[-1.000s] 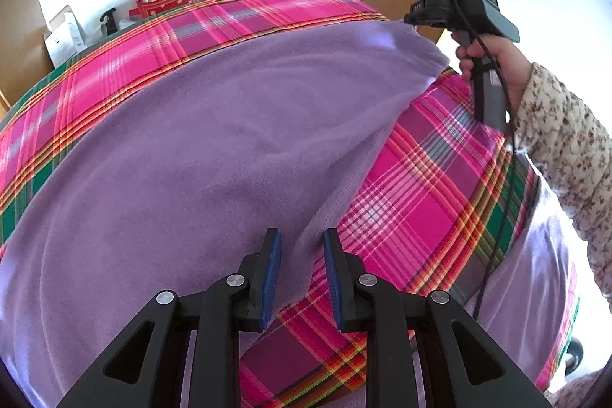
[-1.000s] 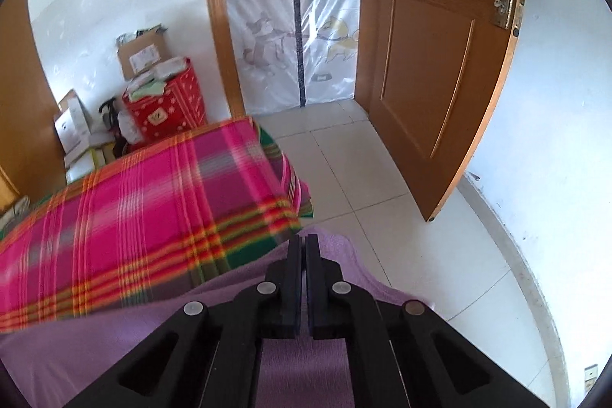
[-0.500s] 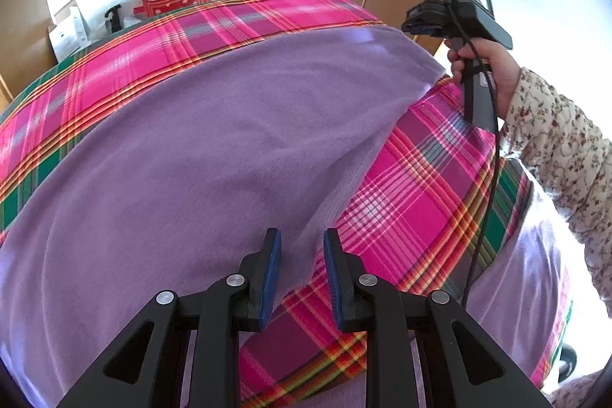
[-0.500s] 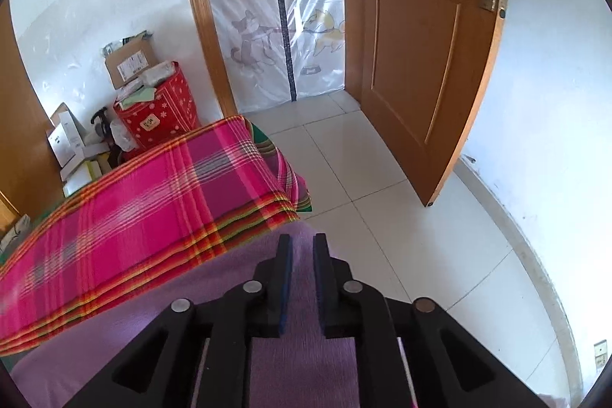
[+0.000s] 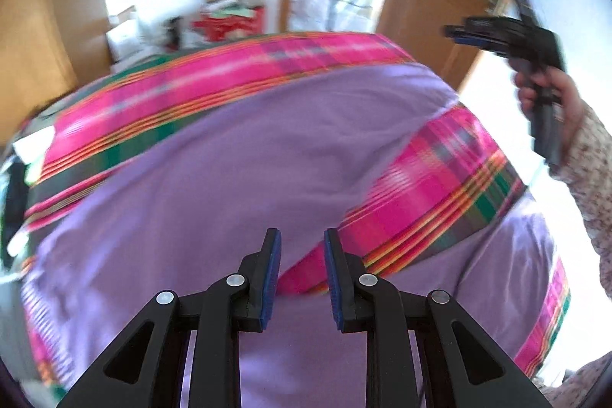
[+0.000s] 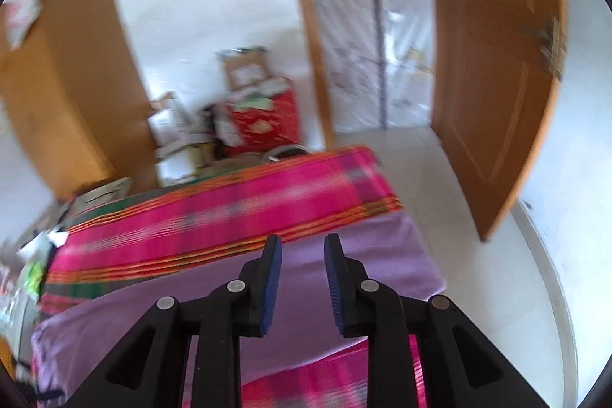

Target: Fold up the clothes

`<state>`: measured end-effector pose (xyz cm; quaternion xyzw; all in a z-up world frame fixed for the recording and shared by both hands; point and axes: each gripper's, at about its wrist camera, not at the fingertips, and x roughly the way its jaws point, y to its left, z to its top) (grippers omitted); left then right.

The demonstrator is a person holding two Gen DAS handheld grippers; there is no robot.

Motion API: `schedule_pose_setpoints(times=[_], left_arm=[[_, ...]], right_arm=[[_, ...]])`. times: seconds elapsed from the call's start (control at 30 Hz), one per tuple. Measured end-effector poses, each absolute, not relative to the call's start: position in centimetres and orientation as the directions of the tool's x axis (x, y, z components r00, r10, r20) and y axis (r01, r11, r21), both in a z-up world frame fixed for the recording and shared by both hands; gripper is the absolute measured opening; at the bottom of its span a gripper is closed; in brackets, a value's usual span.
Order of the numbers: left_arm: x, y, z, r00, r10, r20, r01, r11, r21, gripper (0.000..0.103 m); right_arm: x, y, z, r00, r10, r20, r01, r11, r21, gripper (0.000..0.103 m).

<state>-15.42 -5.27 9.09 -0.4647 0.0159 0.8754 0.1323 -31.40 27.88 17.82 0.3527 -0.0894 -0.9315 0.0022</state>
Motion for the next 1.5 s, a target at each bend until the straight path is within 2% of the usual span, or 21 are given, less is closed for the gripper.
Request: schedule_pose_setpoints(times=[0.2, 0.23, 0.27, 0.43, 0.53, 0.63, 0.83, 1.23, 1.5], left_arm=[[-10.7, -12.6, 10.9, -0.579, 0.116, -0.807, -0.058, -0.993, -0.101, 0.024], [-9.9, -13.7, 10.9, -0.581, 0.089, -0.809, -0.027, -0.996, -0.09, 0.024], [-9.0, -14.8, 10.8, -0.582, 0.06, -0.811, 0.004, -0.997, -0.076, 0.024], [-5.0, -19.6, 8.9, -0.554, 0.006, -0.832, 0.155, -0.982, -0.111, 0.024], [-2.9, -21.8, 7.4, -0.533, -0.013, -0.846, 0.232, -0.964, -0.131, 0.025], [-1.6, -23.2, 6.4, -0.518, -0.023, -0.855, 0.273, -0.952, -0.14, 0.025], [-1.1, -25.6, 4.9, -0.511, -0.028, -0.859, 0.331, -0.929, -0.166, 0.025], [-5.2, -26.8, 2.4, -0.498, 0.035, -0.866, 0.301, -0.93, -0.211, 0.025], [-7.0, -27.8, 1.6, -0.5, 0.056, -0.864, 0.284, -0.932, -0.225, 0.025]], right_arm=[[-26.7, 22.1, 20.9, -0.754, -0.198, -0.626, 0.144, -0.98, 0.137, 0.027], [-25.4, 21.0, 21.2, -0.753, -0.229, -0.617, 0.189, -0.973, 0.131, 0.029], [-24.4, 20.0, 21.2, -0.743, -0.257, -0.617, 0.228, -0.965, 0.128, 0.034], [-19.8, 13.6, 18.0, -0.629, -0.373, -0.682, 0.425, -0.9, 0.1, 0.036], [-17.3, 9.7, 14.9, -0.577, -0.371, -0.728, 0.514, -0.857, 0.03, 0.036], [-15.6, 6.5, 12.3, -0.507, -0.4, -0.763, 0.591, -0.806, 0.029, 0.036], [-15.2, 2.5, 9.1, -0.426, -0.427, -0.798, 0.631, -0.772, 0.076, 0.036], [-17.5, -2.8, 5.7, -0.414, -0.369, -0.833, 0.64, -0.768, 0.022, 0.036], [-18.3, -2.8, 5.0, -0.379, -0.368, -0.849, 0.634, -0.772, 0.051, 0.036]])
